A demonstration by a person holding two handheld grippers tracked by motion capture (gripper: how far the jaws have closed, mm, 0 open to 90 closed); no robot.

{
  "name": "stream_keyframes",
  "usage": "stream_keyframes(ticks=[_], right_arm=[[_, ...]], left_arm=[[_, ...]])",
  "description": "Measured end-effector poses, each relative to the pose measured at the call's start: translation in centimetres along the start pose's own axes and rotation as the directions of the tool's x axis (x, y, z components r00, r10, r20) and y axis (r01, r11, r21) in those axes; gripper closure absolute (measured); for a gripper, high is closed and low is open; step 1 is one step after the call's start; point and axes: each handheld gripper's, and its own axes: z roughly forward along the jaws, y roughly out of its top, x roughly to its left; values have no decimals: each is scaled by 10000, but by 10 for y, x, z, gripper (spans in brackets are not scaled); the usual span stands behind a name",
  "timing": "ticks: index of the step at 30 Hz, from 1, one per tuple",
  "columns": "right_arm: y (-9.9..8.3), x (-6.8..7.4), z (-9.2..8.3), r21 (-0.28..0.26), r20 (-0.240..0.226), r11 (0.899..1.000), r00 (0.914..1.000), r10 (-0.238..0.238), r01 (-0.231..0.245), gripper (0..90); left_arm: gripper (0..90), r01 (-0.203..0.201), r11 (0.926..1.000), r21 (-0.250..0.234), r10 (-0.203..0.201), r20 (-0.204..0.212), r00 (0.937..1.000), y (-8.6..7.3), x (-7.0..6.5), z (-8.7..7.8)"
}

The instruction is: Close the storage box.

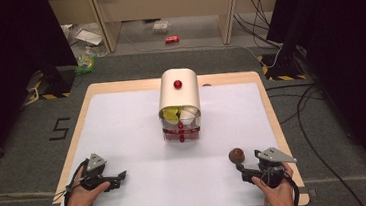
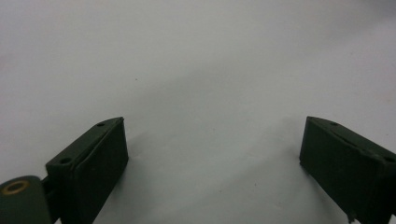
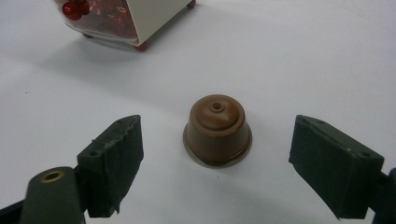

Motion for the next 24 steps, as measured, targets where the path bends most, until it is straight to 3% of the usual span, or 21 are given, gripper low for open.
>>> stream_keyframes(ticks=[24], right_arm=[[-16,-3,-1,1041,-41,9945,10000,-73,77,171]], left_arm=[[70,1,10000,5,-1,-3,10000,0,0,0]])
